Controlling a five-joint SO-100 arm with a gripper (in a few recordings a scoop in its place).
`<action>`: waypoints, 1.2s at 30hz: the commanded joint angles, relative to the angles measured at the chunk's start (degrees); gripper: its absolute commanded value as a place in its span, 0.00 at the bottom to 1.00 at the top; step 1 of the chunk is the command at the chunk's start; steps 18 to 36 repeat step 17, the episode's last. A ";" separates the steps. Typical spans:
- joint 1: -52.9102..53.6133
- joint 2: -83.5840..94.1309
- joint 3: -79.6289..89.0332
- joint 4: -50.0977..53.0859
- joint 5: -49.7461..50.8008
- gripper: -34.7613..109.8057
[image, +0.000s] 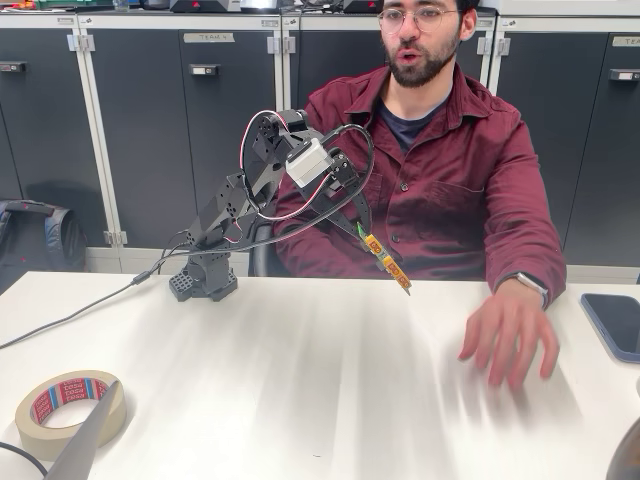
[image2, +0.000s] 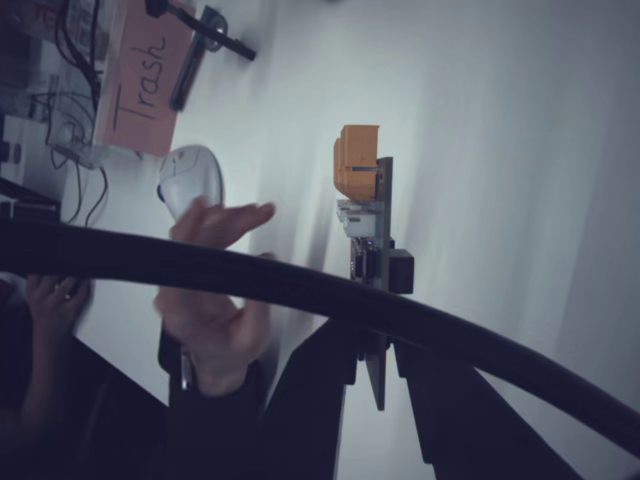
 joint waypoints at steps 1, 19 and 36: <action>0.09 5.19 -2.29 -0.18 -0.62 0.21; -0.53 5.10 -2.29 -0.18 -0.53 0.21; -0.53 5.10 -2.29 -0.18 -0.53 0.21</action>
